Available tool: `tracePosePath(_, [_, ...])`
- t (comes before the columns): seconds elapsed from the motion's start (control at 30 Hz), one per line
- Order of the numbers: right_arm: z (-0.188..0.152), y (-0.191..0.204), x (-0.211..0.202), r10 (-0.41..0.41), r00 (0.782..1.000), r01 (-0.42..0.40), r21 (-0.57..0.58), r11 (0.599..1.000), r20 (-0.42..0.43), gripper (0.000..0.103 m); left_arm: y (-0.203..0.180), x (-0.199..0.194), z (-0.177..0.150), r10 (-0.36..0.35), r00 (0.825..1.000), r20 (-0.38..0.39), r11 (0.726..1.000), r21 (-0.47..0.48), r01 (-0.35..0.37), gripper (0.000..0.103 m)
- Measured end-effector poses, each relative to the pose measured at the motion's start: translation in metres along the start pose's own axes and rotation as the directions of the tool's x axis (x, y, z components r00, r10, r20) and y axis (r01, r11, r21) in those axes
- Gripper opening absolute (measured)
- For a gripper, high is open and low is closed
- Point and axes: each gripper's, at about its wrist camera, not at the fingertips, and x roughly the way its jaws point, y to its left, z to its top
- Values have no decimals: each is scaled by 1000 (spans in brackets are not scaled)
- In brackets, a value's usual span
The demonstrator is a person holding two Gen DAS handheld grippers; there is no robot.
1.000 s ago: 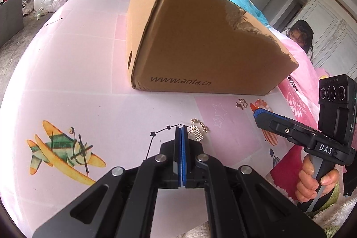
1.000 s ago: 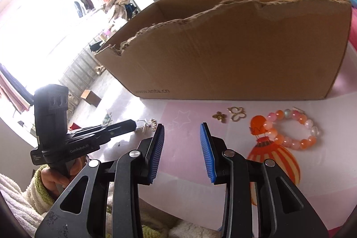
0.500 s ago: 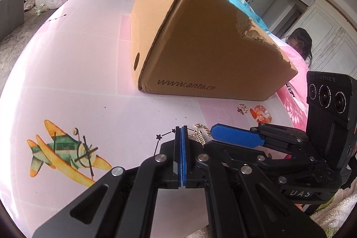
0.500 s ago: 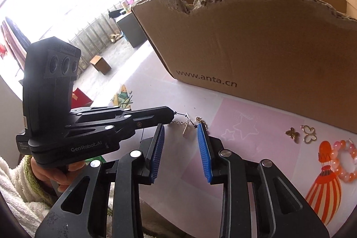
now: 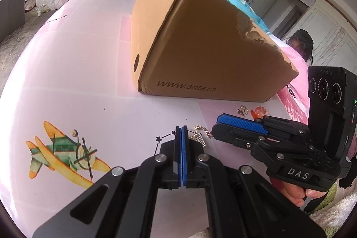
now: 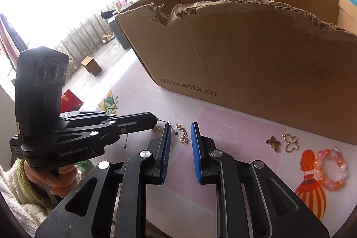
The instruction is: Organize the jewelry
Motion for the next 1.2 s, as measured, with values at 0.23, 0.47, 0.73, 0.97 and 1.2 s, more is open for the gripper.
tracePosePath(0.23, [-6,27,15,-122,992,122,-166,979,9,17,-3,2,-2,9,1000,3,1000,-2,-9,0])
tracePosePath(0.47, [-6,25,11,-231,973,230,-164,959,11,1,-1,1,-2,15,1000,11,1000,-14,-15,1])
tracePosePath(0.73, [-9,-11,-5,-157,988,157,16,988,7,0,-4,1,-2,35,999,11,999,-1,-35,1])
tracePosePath(0.97, [-10,-27,-30,-83,994,75,104,992,73,0,-4,0,-2,41,999,17,999,-2,-41,1])
tracePosePath(1.2, [-6,-40,-49,-37,990,16,146,989,139,0,-4,3,0,40,999,25,999,-19,-39,1])
